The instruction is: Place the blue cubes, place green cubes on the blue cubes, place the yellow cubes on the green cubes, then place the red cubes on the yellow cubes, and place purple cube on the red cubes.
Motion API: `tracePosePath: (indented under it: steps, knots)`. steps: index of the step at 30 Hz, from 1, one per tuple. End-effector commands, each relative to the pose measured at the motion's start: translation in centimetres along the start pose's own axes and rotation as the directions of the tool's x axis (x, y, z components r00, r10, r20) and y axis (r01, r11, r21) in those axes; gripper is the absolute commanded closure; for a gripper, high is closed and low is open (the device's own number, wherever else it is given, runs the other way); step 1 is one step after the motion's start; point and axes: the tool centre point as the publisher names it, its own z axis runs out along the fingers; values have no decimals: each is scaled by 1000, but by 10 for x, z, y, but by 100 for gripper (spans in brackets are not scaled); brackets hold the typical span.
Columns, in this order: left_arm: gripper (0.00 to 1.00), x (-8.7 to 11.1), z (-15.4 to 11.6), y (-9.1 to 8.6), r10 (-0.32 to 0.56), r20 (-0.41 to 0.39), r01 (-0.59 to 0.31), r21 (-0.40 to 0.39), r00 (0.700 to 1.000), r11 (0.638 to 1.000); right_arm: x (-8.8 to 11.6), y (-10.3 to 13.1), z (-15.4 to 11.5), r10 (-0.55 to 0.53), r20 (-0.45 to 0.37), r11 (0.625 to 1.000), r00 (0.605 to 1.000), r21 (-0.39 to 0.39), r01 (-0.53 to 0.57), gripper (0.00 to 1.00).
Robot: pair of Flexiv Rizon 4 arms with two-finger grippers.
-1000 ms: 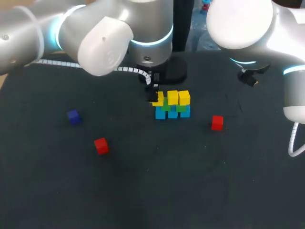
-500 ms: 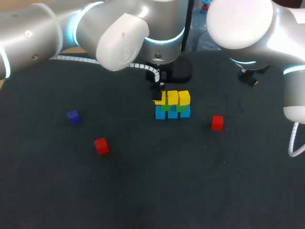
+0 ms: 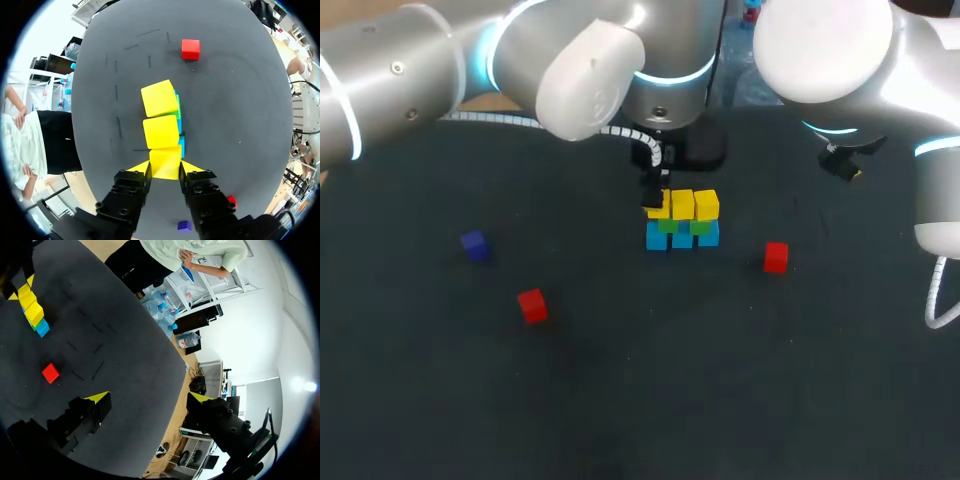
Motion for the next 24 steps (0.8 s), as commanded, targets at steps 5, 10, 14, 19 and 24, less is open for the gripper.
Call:
tracePosePath:
  steps: [5,10,14,19,24]
  knots:
    - [100,-5,0,4,12,-6,-12,10,1000,1000,1,0,1,1,4,1000,1000,1,-1,0]
    - [100,-5,0,4,13,-9,-12,11,1000,1000,1,0,1,1,4,1000,1000,1,-1,0]
    - [100,-5,0,4,15,-12,-14,11,1000,1000,1,0,1,1,4,1000,1000,1,-1,0]
    - [100,-5,1,2,15,-18,-15,14,1000,1000,1,0,1,1,4,1000,1000,1,-1,0]
    - [100,-5,1,1,19,-19,-19,13,1000,1000,1,0,1,1,4,1000,1000,1,-1,0]
